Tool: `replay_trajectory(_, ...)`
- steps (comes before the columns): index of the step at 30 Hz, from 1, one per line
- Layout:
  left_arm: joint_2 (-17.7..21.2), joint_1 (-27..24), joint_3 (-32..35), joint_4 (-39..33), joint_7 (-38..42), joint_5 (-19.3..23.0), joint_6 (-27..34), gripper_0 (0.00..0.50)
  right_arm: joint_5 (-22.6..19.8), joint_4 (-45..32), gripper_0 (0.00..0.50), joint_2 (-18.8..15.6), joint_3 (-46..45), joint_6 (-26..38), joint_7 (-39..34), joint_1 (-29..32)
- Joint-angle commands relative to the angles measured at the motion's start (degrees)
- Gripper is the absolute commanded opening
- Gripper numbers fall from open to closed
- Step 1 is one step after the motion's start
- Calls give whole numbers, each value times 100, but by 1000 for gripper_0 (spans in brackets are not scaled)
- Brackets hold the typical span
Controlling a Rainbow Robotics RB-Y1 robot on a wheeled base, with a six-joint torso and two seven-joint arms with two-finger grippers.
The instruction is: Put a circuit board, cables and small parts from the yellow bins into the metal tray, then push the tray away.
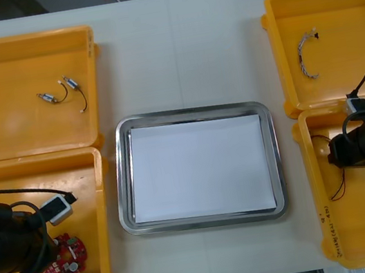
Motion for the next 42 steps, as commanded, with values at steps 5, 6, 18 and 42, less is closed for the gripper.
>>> replay_trajectory(5,-129,-202,-145,89,-507,-93,-153,500,85,-64,500,115,46,-262,-18,173)
replay_trajectory(6,-129,-202,-162,89,-499,-93,-153,500,85,-64,500,106,55,-280,-9,191)
replay_trajectory(18,-129,-202,-215,80,-455,-102,-162,0,85,-187,500,89,37,-288,26,367)
replay_trajectory(42,-261,-228,1675,-324,-384,839,1525,0,111,-223,500,89,46,-341,35,384)
